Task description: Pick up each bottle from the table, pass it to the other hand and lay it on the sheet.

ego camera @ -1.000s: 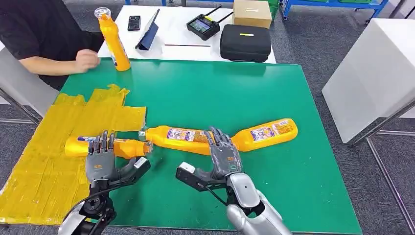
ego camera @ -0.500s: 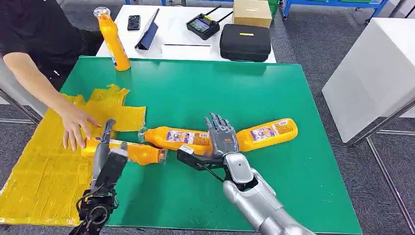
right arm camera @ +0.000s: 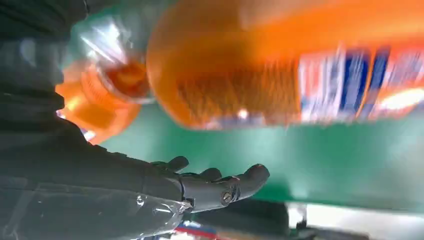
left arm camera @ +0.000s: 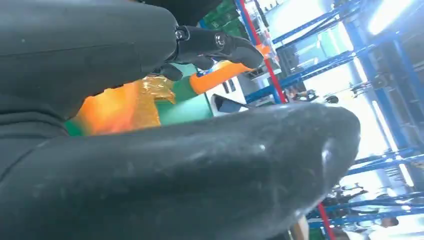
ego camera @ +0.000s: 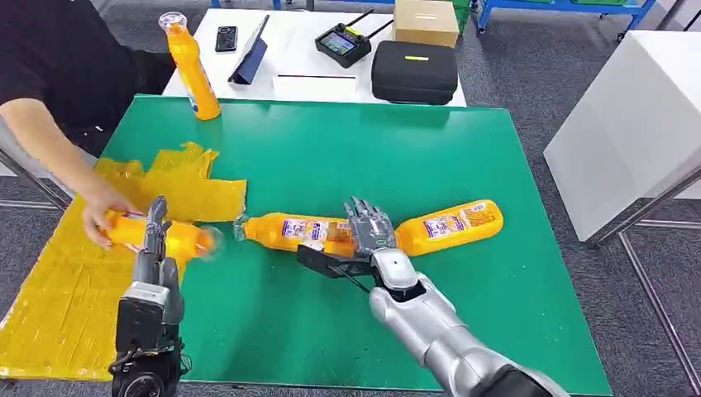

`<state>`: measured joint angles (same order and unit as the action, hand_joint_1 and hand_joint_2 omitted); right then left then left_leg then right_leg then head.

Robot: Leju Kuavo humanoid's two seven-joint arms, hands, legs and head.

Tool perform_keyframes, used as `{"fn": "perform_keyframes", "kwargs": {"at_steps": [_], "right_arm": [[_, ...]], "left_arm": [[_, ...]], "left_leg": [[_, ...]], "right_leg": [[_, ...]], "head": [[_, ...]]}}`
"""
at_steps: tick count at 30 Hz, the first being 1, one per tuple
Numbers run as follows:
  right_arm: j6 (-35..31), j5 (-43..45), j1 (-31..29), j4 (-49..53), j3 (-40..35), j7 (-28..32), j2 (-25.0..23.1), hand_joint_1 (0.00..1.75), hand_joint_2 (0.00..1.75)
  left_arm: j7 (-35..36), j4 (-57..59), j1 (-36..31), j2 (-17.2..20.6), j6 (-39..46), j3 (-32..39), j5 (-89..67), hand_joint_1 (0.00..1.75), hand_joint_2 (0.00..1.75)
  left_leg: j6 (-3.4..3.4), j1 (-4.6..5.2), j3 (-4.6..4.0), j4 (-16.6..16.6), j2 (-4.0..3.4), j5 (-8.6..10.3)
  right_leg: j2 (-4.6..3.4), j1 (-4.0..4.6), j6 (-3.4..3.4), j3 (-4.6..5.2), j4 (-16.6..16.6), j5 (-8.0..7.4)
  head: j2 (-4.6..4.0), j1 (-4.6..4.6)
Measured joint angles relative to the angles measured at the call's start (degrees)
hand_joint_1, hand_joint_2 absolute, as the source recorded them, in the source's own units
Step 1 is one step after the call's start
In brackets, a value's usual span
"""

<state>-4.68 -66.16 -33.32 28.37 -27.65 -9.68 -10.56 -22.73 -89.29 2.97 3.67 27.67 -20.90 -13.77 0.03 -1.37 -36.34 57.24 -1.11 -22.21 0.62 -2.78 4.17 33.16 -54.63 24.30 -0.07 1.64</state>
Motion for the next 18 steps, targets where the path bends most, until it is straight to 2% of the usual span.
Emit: {"fn": "perform_keyframes", "kwargs": {"at_steps": [6,7,8,13,18], "right_arm": [[2.2,0.2,-0.8,-2.8,0.0,0.2,-1.1,0.00,1.75],[3.6,0.1,-1.0,-3.3,0.0,0.3,-1.4,0.24,1.75],[4.7,-0.1,-1.1,-3.8,0.0,0.3,-1.7,1.71,1.75],[10.2,-1.5,-2.4,-6.0,-0.9,0.0,-2.7,1.75,1.75],[11.4,-1.7,-3.4,-7.3,-1.6,-0.1,-3.1,1.75,1.75]], "left_arm": [[-1.2,-0.6,0.3,0.2,0.5,0.0,1.0,0.00,0.00],[-1.5,-0.6,0.3,0.2,0.7,0.0,1.3,0.00,0.00],[-1.6,-0.6,0.3,0.2,0.9,0.0,1.6,0.00,0.00],[-1.9,-0.6,-0.3,0.2,1.7,-0.3,2.8,0.00,0.00],[-2.0,-0.6,-0.8,0.2,1.9,-0.6,3.1,0.00,0.00]], "left_leg": [[0.00,-0.01,0.00,0.0,-0.01,0.00],[0.00,0.00,0.00,0.0,-0.01,0.00],[0.00,0.00,0.00,0.0,-0.01,0.00],[0.00,0.00,0.03,0.0,-0.02,0.00],[0.00,0.00,0.13,0.0,-0.04,0.00]], "right_leg": [[-0.01,0.00,0.00,0.01,0.0,0.00],[0.00,0.00,0.00,0.01,0.0,0.00],[0.00,0.00,0.00,0.02,0.0,0.00],[-0.01,0.00,0.00,0.02,0.0,0.00],[-0.03,0.00,0.00,-0.04,0.0,0.00]], "head": [[0.00,0.00],[0.00,-0.02],[0.00,-0.02],[0.00,-0.02],[0.00,0.00]]}}
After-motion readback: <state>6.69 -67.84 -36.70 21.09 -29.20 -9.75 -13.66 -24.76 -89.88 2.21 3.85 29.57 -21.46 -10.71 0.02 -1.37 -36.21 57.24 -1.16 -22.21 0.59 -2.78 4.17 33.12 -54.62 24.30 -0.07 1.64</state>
